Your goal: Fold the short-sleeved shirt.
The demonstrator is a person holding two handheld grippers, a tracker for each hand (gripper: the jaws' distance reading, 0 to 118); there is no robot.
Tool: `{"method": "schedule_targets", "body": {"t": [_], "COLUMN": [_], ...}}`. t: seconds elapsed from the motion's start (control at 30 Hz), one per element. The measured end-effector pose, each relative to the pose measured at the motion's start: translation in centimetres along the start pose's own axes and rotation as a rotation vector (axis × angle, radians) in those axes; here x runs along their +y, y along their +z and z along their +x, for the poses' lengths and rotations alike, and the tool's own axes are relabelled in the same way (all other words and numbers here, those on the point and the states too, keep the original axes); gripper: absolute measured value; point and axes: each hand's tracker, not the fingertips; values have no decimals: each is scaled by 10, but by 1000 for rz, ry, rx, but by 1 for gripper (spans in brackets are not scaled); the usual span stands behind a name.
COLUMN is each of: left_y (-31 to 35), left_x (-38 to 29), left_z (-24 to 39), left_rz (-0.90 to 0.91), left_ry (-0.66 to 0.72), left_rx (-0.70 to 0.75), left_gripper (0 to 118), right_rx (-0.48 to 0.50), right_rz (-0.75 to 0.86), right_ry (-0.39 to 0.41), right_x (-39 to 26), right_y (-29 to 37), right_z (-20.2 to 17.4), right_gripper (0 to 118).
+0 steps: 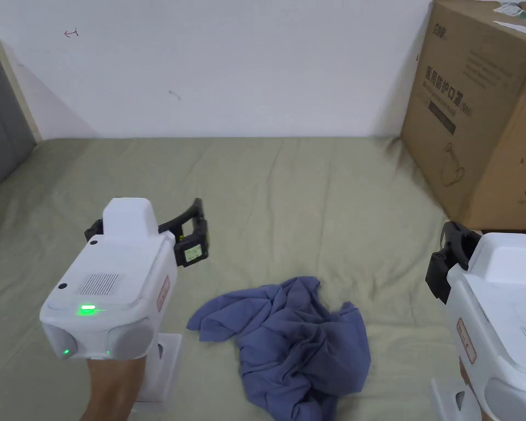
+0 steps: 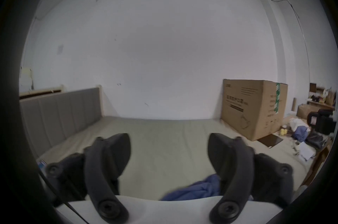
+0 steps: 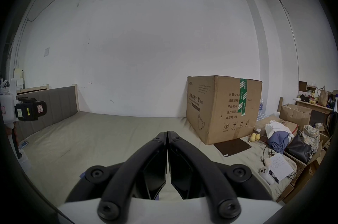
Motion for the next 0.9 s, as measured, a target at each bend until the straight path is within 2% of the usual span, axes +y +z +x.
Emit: {"method": "schedule_targets", "body": {"t": [0.07,0.1,0.13,0.17,0.4,0.57,0.73,0.9], "left_y": [3,4,3,4,-5,-33,-74,-123], "left_x": [-5,-8,-10,-13,-30,-44,-66,-99], "left_z": [-6,-9,-12,-13,-18,-23,-24,-12], "left_rz": [-2,-6,-14,-29,-112,-281,-443,-610], "left_ry": [-18,-22,-25,-24,-1,19,96,64], "left_rx": [9,6,7,9,-14,-44,-88,-129], "left_gripper": [62,33,12,1,0,0,0,0], "right_rx": [7,9,13,17,32,31,27,27], "right_rz": [6,7,8,9,7,-3,-29,-68], "right_ry": [0,0,0,0,5,5,1,8], "right_x": [1,2,1,1,-3,-10,-20,-32], "right_y": [1,1,-1,-1,-6,-15,-29,-48], "right_z": [-3,-5,-4,-5,-6,-3,2,6], "right_gripper": [0,0,0,0,0,0,0,0]}}
